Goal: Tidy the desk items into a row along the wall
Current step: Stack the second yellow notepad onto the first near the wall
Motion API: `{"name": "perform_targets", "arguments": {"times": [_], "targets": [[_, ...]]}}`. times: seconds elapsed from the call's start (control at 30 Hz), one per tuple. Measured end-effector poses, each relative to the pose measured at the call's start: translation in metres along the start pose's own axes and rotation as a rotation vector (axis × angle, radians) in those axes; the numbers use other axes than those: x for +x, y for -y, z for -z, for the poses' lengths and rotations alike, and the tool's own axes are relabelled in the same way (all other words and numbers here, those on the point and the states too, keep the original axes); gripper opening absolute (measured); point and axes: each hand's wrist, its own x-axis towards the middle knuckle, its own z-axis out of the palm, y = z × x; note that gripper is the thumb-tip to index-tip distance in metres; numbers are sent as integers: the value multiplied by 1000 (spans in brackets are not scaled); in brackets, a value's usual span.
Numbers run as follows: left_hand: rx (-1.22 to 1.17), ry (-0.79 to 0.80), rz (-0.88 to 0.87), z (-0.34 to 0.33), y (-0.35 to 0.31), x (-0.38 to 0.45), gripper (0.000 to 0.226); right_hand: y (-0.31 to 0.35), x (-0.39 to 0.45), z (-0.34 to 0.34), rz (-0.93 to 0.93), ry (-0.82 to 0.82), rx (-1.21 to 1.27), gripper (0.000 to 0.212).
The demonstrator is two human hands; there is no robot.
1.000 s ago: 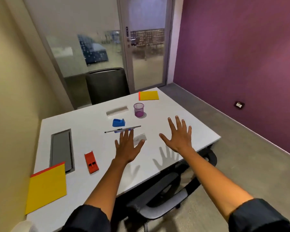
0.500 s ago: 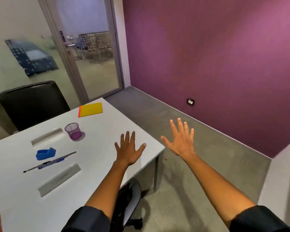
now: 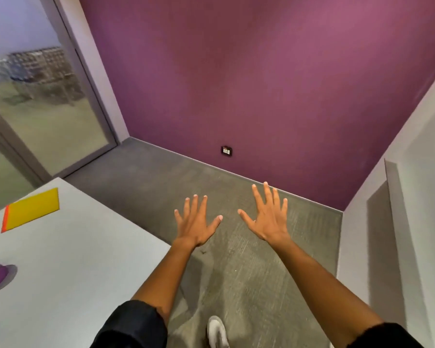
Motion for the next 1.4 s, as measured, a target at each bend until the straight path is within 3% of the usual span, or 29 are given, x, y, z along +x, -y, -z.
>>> {"name": "perform_targets", "arguments": {"times": [0.33, 0.7, 1.1, 1.4], "targets": [[-75, 48, -46, -23, -42, 208, 84, -55, 181, -30, -50, 10, -16, 88], [-72, 32, 15, -4, -30, 380, 84, -34, 374, -56, 15, 50, -4, 89], [-55, -56, 319, 22, 47, 554, 86, 28, 607, -128, 302, 130, 57, 88], [-81, -148, 620, 53, 113, 603, 85, 127, 712, -169, 570, 209, 112, 89]]}}
